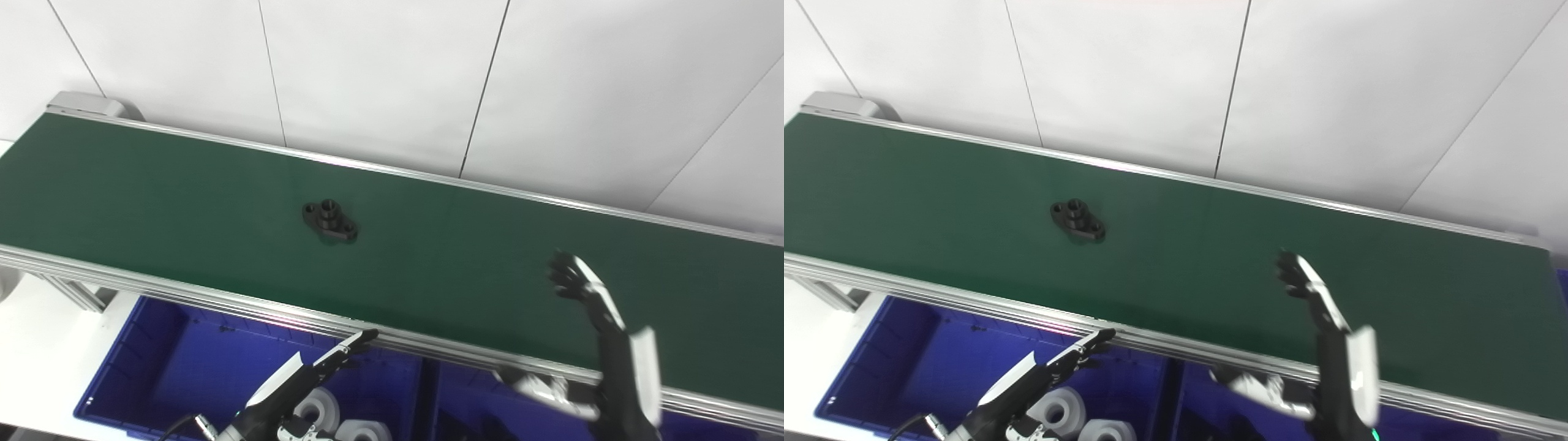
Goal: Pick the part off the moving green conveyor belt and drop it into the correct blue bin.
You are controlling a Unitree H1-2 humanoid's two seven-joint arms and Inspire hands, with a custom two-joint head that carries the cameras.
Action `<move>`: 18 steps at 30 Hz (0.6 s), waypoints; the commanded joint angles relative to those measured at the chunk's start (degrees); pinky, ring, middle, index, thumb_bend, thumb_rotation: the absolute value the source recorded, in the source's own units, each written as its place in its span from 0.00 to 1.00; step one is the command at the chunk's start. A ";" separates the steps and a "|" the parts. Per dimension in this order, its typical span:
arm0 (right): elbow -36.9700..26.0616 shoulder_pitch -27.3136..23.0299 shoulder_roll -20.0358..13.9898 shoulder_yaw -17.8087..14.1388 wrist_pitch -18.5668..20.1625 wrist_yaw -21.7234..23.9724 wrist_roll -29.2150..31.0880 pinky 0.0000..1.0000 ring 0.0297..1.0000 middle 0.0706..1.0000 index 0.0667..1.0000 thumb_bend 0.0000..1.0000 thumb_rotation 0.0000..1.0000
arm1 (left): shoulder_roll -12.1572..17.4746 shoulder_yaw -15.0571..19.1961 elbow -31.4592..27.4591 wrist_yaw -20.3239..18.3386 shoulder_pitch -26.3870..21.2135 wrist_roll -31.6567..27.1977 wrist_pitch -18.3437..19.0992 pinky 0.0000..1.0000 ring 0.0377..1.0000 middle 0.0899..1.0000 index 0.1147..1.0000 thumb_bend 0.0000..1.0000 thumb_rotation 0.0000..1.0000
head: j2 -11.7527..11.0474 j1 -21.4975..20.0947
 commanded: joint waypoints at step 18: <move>6.13 -13.15 8.08 -1.09 12.66 8.87 -11.85 0.64 0.72 0.78 0.84 0.89 0.51 | 1.06 -1.32 0.74 1.57 -0.64 0.85 -2.10 0.90 0.95 0.97 0.95 1.00 0.58 | -2.14 -1.28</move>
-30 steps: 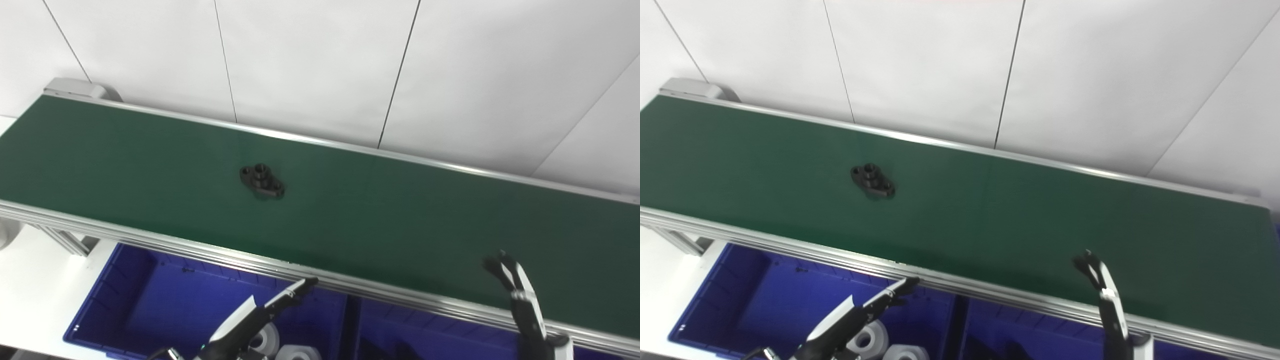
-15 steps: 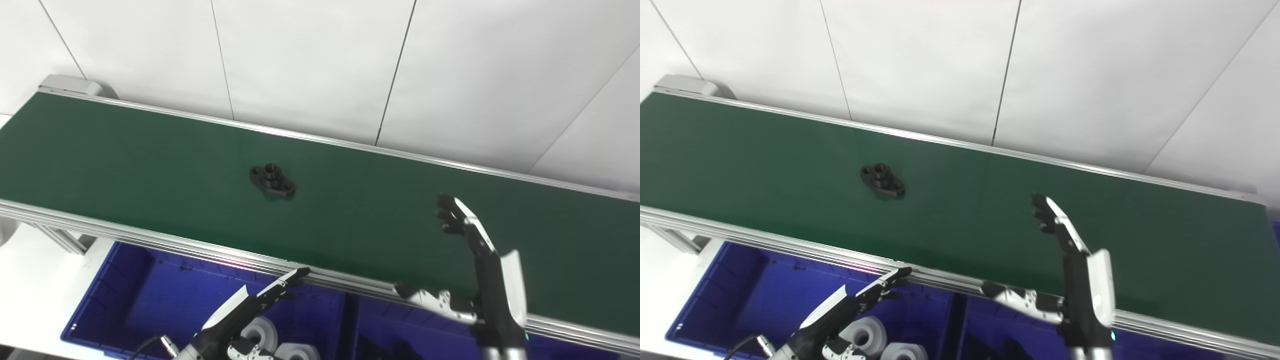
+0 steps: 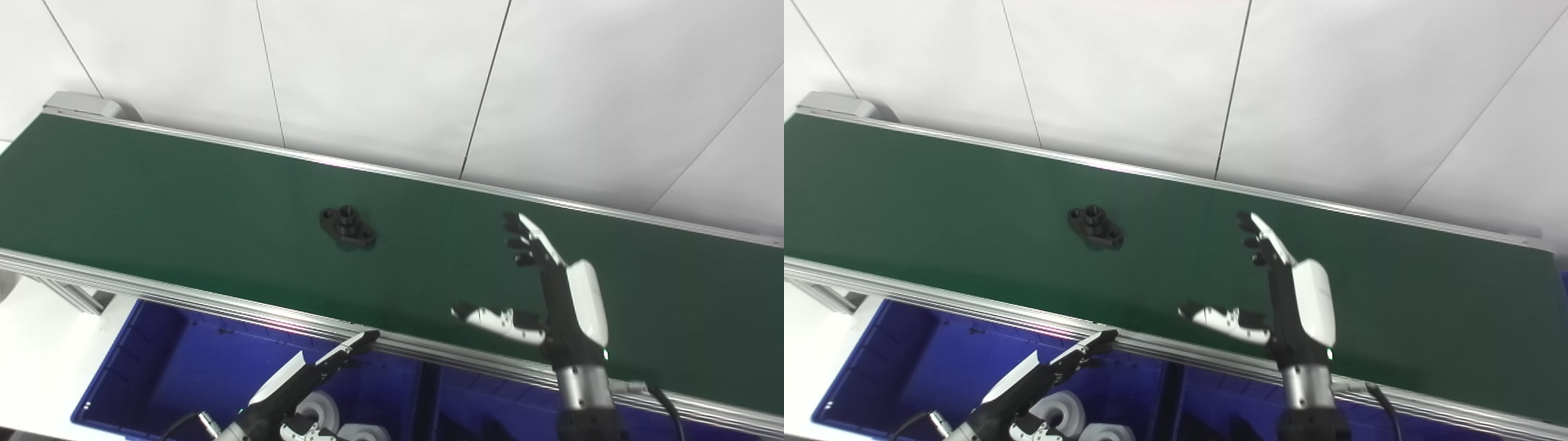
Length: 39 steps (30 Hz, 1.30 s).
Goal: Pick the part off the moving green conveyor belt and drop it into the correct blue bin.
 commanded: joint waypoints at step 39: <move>26.01 -27.17 3.04 9.92 10.04 3.37 -17.54 0.71 0.75 0.78 0.81 0.88 0.55 | 3.11 -5.19 0.11 2.73 -2.09 2.99 -2.10 0.89 0.94 0.97 0.94 1.00 0.56 | -2.81 -1.61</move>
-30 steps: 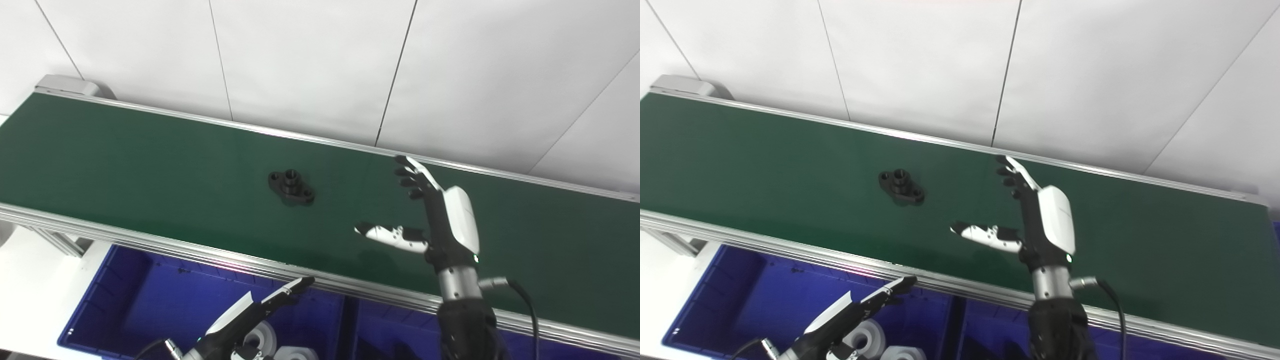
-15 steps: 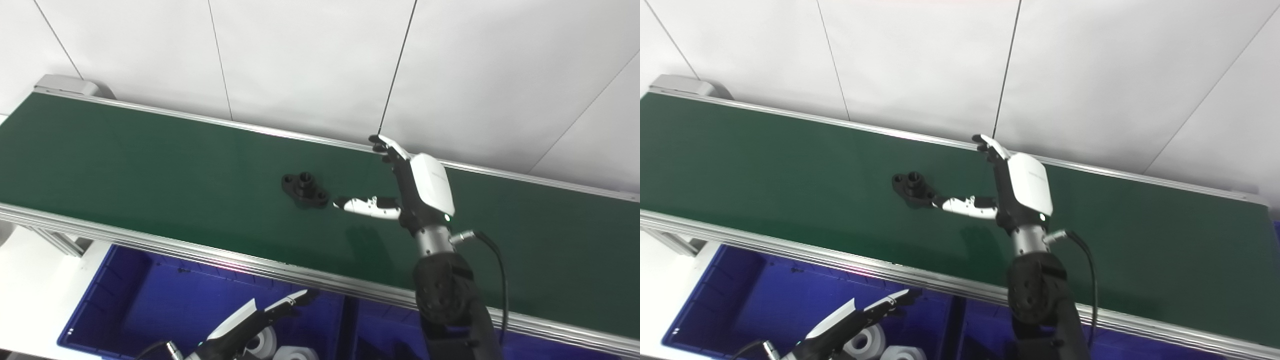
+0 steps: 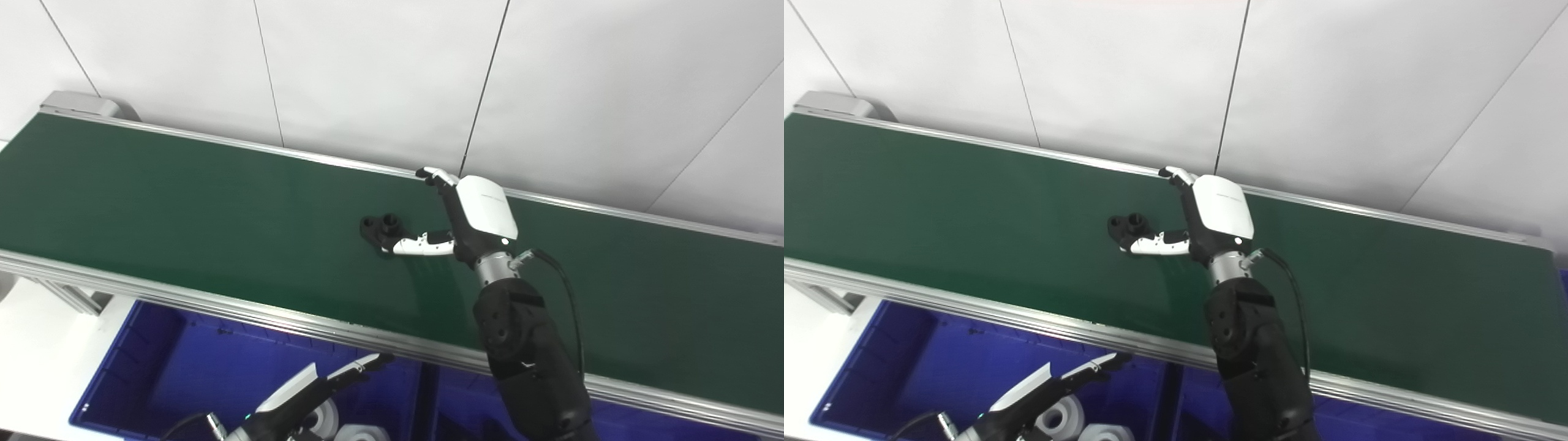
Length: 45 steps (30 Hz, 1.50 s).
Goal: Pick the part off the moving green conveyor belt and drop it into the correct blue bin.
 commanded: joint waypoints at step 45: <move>19.94 -6.56 -3.75 5.99 0.23 -5.07 2.78 0.59 0.67 0.69 0.78 0.78 0.38 | -2.36 -1.34 -1.24 3.91 -0.53 0.45 -2.08 0.89 0.94 0.97 0.95 1.00 0.58 | 2.44 2.27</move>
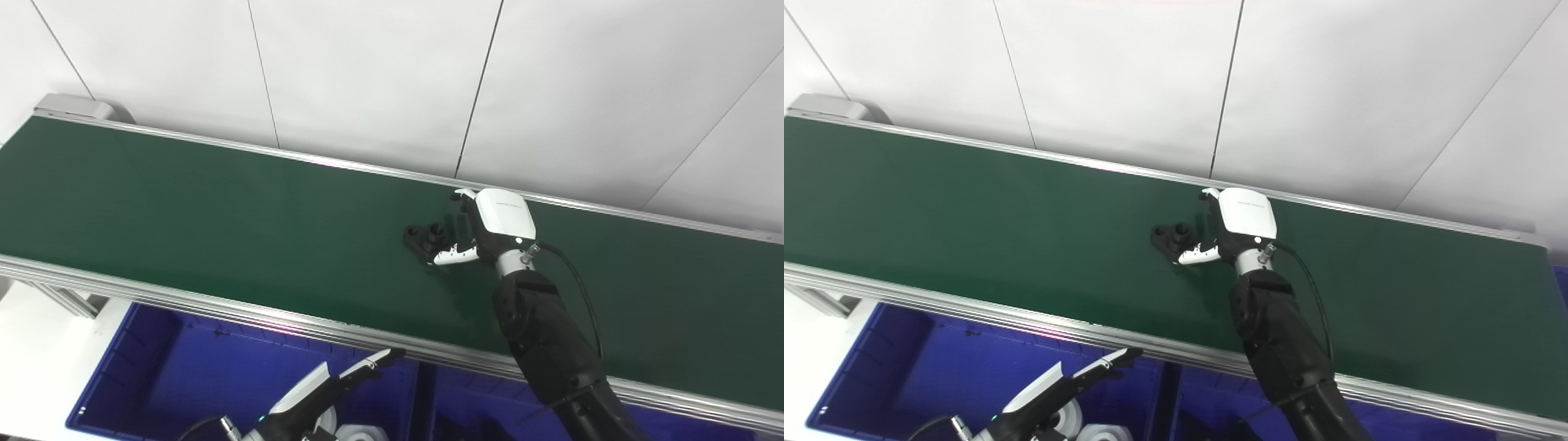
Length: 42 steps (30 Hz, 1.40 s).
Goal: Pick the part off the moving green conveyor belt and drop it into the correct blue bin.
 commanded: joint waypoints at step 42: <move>-14.60 9.61 -3.77 9.11 5.57 15.35 -0.13 0.30 0.36 0.40 0.47 0.53 0.00 | -2.53 3.95 -5.71 -3.47 3.18 -1.34 -1.36 0.85 0.93 0.97 0.95 1.00 0.59 | 4.54 -0.16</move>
